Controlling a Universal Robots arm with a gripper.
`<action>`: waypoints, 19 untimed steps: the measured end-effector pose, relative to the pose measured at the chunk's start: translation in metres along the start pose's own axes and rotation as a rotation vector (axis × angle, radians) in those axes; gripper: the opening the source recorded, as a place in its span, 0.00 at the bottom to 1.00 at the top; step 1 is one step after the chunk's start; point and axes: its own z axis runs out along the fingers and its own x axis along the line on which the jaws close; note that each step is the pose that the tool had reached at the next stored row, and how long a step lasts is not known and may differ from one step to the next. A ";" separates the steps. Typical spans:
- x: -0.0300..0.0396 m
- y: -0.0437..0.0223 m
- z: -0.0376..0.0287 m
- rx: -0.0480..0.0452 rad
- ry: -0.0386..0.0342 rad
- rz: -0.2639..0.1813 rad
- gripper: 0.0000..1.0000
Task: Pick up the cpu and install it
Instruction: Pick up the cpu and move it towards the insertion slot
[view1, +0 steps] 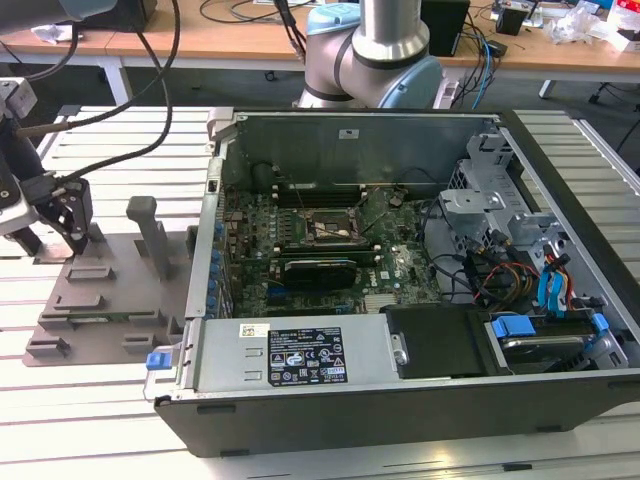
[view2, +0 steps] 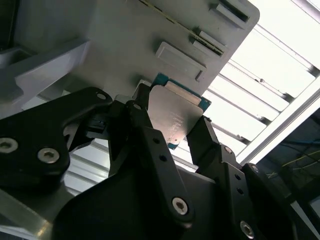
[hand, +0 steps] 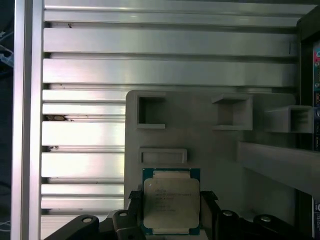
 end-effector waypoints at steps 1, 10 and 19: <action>0.0000 0.0000 -0.0021 0.0000 0.0000 0.000 0.55; -0.0004 0.0003 -0.0175 0.0000 0.0000 0.000 0.55; -0.0010 0.0007 -0.0386 0.0000 -0.0001 0.000 0.55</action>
